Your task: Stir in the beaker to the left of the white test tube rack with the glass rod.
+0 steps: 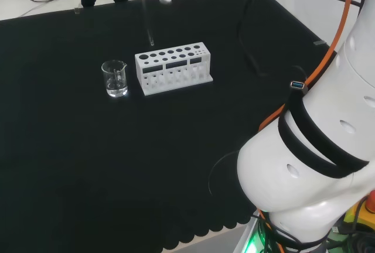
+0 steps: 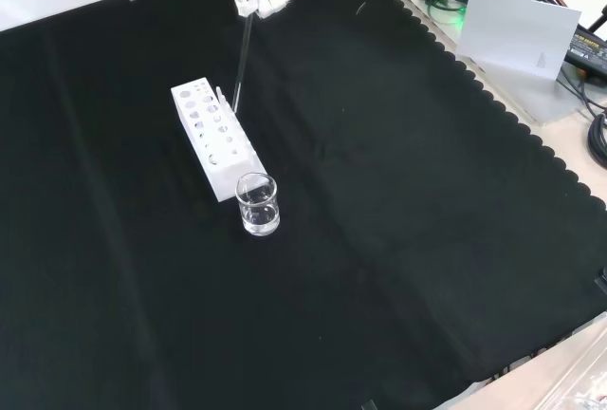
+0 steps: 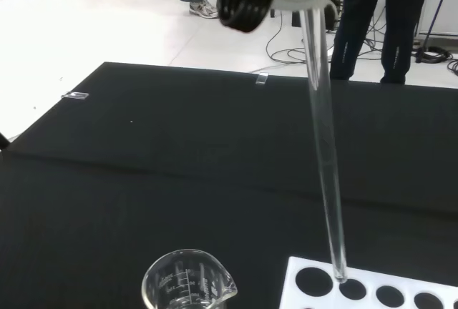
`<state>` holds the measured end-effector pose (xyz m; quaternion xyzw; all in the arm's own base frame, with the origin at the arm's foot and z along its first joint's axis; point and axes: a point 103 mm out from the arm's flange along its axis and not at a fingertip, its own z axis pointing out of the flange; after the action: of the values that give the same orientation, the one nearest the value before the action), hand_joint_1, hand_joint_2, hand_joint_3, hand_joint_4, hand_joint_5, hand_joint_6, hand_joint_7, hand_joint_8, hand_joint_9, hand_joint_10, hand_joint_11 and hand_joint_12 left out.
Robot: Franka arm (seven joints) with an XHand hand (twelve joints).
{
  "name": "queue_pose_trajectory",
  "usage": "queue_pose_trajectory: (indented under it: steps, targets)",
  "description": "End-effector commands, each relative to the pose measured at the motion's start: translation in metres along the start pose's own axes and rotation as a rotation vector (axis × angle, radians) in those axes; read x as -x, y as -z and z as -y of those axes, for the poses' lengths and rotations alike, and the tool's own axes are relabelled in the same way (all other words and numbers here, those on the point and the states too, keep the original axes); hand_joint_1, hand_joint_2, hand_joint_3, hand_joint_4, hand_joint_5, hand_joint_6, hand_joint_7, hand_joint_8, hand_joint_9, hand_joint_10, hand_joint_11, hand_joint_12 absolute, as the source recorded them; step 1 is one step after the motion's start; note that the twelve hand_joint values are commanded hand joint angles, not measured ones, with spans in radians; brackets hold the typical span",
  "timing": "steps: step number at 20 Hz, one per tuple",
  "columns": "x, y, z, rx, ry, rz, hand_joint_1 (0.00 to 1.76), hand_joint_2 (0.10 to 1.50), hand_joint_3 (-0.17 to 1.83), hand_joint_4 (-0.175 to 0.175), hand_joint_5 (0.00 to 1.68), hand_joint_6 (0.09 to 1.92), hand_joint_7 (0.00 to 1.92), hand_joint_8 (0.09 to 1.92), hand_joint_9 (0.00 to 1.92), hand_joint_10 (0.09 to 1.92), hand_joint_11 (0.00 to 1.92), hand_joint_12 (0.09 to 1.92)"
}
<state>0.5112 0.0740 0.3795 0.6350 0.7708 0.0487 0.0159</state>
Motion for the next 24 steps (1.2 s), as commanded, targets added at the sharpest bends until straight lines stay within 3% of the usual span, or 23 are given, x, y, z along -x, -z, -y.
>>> queue_pose_trajectory:
  steps: [1,10,24]
  targets:
    - [-0.003,0.003,0.001,0.001,0.004,-0.006,1.31,0.77,0.55,-0.175,1.17,0.53,1.16,1.12,1.59,0.85,1.59,0.76]
    - [-0.015,0.005,0.000,-0.006,0.019,-0.037,1.31,0.77,0.55,-0.175,1.17,0.52,1.16,1.11,1.59,0.85,1.59,0.76]
    - [-0.053,0.003,-0.018,0.004,0.106,-0.104,1.31,0.77,0.55,-0.175,1.17,0.51,1.16,1.11,1.59,0.85,1.59,0.76]
